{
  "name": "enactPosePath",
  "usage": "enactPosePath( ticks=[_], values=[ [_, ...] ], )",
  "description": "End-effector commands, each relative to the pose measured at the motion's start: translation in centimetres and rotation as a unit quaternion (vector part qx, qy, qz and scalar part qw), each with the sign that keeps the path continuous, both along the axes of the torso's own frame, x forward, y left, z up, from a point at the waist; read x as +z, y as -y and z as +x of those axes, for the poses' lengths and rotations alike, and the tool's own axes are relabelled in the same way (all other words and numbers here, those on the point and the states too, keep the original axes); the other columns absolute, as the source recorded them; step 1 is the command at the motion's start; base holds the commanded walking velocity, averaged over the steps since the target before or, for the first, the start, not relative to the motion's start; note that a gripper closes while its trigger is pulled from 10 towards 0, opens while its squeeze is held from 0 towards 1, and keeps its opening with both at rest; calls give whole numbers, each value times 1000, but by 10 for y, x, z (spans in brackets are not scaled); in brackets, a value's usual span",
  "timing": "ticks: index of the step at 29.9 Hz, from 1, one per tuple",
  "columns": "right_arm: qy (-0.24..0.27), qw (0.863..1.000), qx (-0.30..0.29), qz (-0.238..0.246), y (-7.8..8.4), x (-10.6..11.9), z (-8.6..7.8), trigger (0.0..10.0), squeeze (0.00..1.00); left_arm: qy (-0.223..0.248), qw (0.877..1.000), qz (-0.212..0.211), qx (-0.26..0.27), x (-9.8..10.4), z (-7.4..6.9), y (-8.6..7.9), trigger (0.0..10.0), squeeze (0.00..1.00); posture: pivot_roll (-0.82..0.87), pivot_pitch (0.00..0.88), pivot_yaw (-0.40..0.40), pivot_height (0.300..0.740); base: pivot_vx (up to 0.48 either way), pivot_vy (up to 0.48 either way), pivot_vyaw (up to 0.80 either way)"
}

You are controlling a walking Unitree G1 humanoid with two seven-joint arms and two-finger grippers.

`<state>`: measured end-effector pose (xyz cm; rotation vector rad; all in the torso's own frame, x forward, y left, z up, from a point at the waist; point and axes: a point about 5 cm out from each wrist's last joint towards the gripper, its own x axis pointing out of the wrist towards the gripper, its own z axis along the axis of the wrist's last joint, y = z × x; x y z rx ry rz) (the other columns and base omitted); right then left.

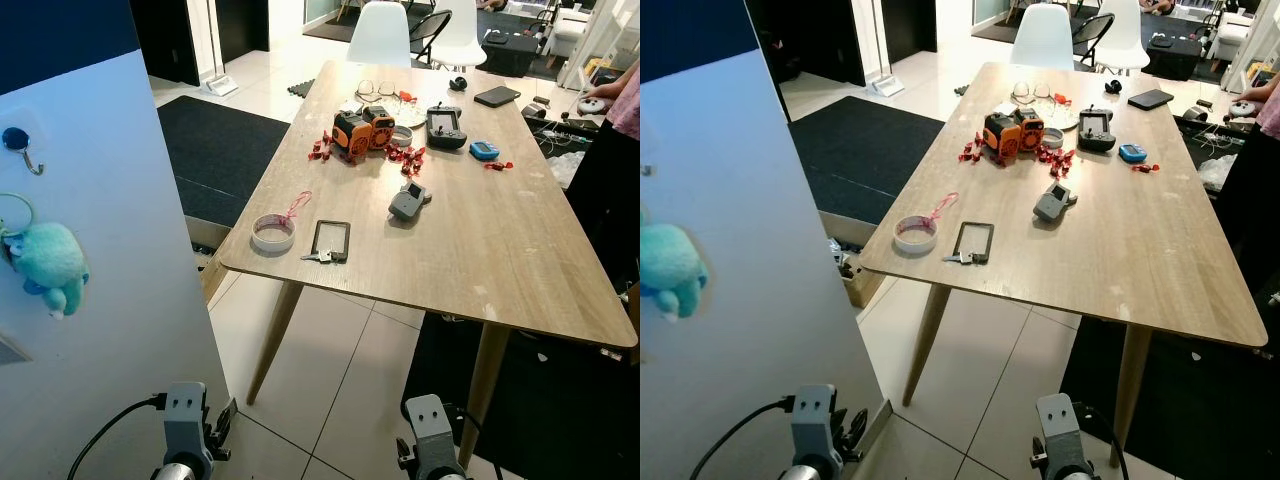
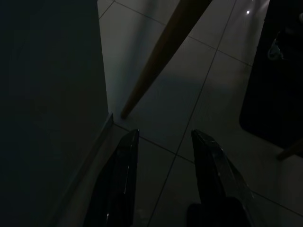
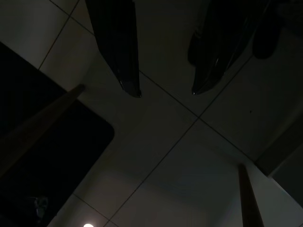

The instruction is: Hang keys on a hook

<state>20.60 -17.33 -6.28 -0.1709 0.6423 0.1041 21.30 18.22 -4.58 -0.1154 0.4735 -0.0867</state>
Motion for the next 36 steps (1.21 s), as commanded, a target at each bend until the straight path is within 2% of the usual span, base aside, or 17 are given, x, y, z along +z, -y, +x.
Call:
enactPosePath(
  ticks=[1,9,36],
  values=[
    [-15,1000,-1,-4,1,-4,-4,10000,0,-13,1000,-3,4,-3,-3,-2,10000,0,28,69,-9,740,0,0,0],
    [-11,1000,-4,-6,4,-1,0,10000,0,-4,1000,-9,17,1,6,0,10000,0,11,71,-12,740,0,0,0],
    [-13,1000,-5,-7,4,-2,-1,10000,0,10,999,-19,23,5,10,4,10000,0,18,67,-15,740,0,0,0]
  ],
)
